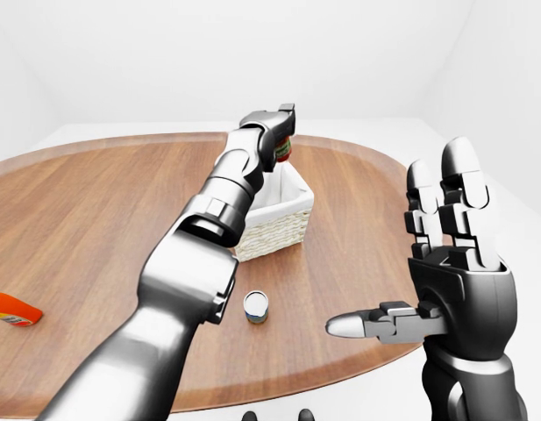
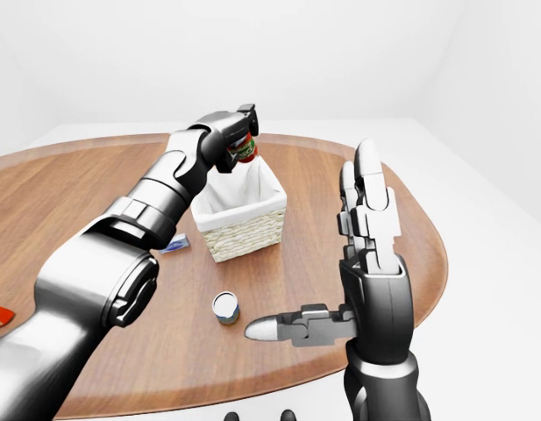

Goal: Pick up the tomato sauce, and put it in the basket.

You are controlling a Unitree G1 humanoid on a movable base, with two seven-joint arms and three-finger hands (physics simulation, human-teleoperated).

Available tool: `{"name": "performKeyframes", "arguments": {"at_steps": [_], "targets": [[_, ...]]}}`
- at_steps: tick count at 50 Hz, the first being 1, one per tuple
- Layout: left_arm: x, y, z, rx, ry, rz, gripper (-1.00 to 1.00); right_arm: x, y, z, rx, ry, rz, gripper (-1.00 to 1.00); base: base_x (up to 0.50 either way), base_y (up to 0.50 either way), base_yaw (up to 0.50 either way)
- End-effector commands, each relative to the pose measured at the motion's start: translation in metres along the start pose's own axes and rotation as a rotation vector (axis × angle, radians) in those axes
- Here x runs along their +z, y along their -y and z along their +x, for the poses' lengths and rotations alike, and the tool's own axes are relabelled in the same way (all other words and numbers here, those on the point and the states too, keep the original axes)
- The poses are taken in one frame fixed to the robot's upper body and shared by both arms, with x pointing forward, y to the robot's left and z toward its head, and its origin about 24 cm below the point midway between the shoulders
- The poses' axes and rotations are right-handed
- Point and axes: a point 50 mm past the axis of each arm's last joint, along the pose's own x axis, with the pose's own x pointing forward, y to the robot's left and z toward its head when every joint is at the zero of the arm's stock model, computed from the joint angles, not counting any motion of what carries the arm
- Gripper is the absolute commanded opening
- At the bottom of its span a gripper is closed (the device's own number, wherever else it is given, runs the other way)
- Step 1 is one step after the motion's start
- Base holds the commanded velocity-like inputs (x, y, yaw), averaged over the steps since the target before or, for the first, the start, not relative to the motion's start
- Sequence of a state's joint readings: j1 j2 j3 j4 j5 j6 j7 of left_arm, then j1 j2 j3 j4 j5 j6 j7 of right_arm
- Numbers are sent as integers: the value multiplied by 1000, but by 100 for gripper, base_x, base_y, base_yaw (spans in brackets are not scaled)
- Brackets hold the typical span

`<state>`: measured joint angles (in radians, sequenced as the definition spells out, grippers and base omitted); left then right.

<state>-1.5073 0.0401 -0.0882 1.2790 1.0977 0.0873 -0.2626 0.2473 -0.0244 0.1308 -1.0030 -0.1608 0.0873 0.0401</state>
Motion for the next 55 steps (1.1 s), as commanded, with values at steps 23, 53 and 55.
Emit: {"name": "performKeyframes", "arguments": {"at_steps": [23,53,55], "targets": [[-23,20,0,-150,-110,211,-100,-3,1,-1,-2,-20,4,100,0,0,0],[-25,46,2,-172,-101,183,-100,-7,-1,-2,0,-35,7,100,0,0,0],[-25,44,2,-163,-104,193,-100,-7,0,-2,1,-39,7,100,0,0,0]]}}
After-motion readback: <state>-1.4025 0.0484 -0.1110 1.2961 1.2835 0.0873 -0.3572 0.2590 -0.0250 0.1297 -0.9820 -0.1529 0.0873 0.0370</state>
